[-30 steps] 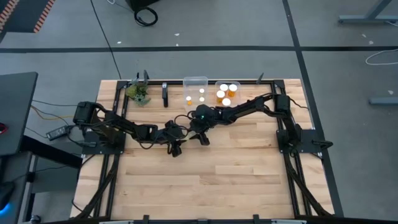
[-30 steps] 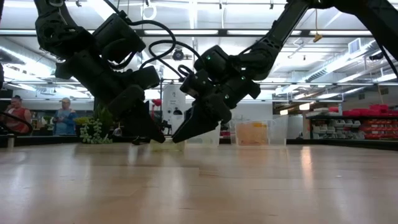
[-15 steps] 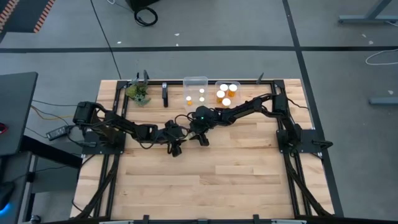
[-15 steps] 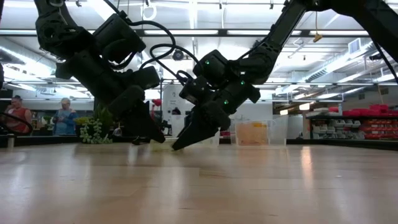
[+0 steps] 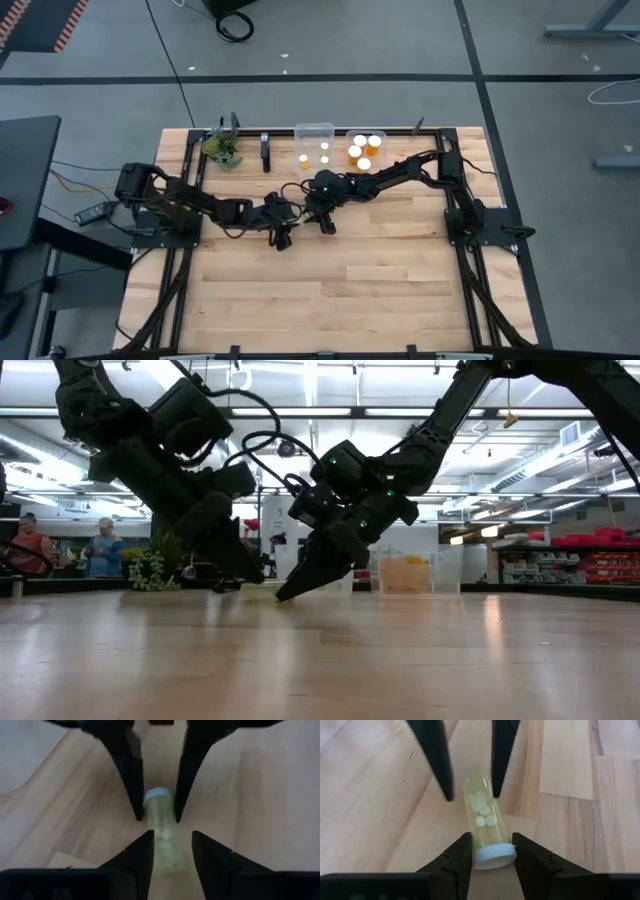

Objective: Pick and place medicine bottles into bin by pill shape (circle, oval)
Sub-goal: Put the small yellow pill into the left transparent bin

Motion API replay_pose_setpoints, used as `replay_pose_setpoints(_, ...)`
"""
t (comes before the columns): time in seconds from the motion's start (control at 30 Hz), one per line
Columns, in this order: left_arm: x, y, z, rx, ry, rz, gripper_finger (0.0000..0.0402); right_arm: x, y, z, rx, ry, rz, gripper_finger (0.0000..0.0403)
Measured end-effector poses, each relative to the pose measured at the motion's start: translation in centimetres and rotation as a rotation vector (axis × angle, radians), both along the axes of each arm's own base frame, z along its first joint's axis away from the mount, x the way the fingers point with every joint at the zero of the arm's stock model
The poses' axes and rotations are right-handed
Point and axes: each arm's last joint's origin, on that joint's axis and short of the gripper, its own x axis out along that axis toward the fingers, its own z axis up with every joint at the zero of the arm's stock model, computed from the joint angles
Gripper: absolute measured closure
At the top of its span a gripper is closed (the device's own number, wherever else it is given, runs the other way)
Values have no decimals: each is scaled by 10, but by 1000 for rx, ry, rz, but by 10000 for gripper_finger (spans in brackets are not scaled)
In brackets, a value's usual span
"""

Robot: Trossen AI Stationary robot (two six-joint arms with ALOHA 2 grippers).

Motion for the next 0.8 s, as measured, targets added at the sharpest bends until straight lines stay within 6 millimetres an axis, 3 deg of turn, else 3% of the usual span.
replay_pose_setpoints(0.37,-13,10,24,28,14,36,190,-8,-4,22,-55,32,-48,263)
replay_pose_setpoints(0.63,-30,17,43,86,-3,67,210,-16,-6,47,-100,38,-80,264)
replay_pose_setpoints(0.8,-48,18,45,102,-52,101,224,-23,-6,71,-145,24,-126,264)
